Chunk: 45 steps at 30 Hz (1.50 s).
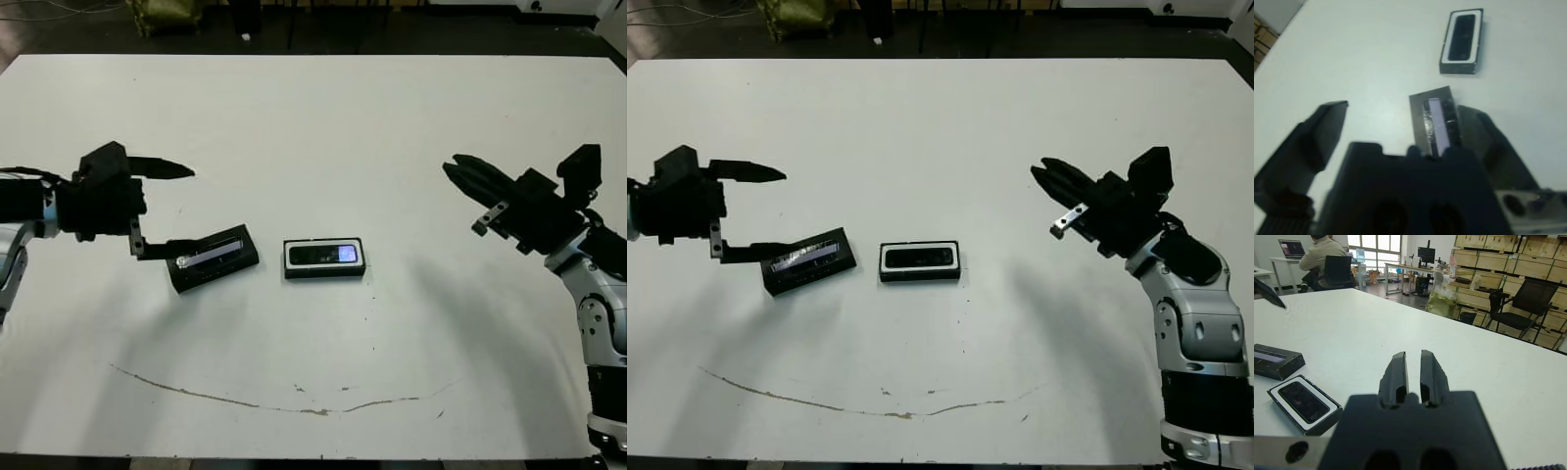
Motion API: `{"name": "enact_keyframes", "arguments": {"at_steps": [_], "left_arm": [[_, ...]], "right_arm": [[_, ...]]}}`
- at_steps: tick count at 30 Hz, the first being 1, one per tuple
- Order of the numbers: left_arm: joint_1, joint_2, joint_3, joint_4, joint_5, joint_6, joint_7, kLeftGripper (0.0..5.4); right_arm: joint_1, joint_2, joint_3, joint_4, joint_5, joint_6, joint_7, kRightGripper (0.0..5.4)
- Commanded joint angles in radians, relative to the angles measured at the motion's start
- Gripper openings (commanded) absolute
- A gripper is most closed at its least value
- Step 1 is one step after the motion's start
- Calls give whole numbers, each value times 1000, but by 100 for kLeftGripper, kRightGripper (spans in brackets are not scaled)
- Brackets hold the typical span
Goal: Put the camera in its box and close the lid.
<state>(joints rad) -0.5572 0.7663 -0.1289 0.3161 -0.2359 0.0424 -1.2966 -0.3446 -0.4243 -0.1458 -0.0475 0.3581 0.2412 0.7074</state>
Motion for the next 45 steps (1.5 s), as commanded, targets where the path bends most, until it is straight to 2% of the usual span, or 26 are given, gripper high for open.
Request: {"name": "enact_keyframes", "arguments": {"at_steps": [1, 13, 32, 41, 45], "left_arm": [[-12, -12, -27, 36, 27, 6, -29, 538], [-13, -59, -36, 147, 36, 4, -92, 538], [28, -87, -40, 187, 84, -132, -89, 538], [43, -86, -41, 192, 87, -86, -89, 538], [49, -91, -40, 201, 98, -102, -69, 538]], "right_arm": [[11, -9, 9, 5, 4, 22, -6, 0], [16, -8, 26, 3, -5, 13, -18, 0], [11, -17, 36, 11, -1, 8, 0, 0], [10, -15, 35, 18, 7, 6, 9, 0], [9, -19, 37, 17, 4, 13, 11, 0]]}}
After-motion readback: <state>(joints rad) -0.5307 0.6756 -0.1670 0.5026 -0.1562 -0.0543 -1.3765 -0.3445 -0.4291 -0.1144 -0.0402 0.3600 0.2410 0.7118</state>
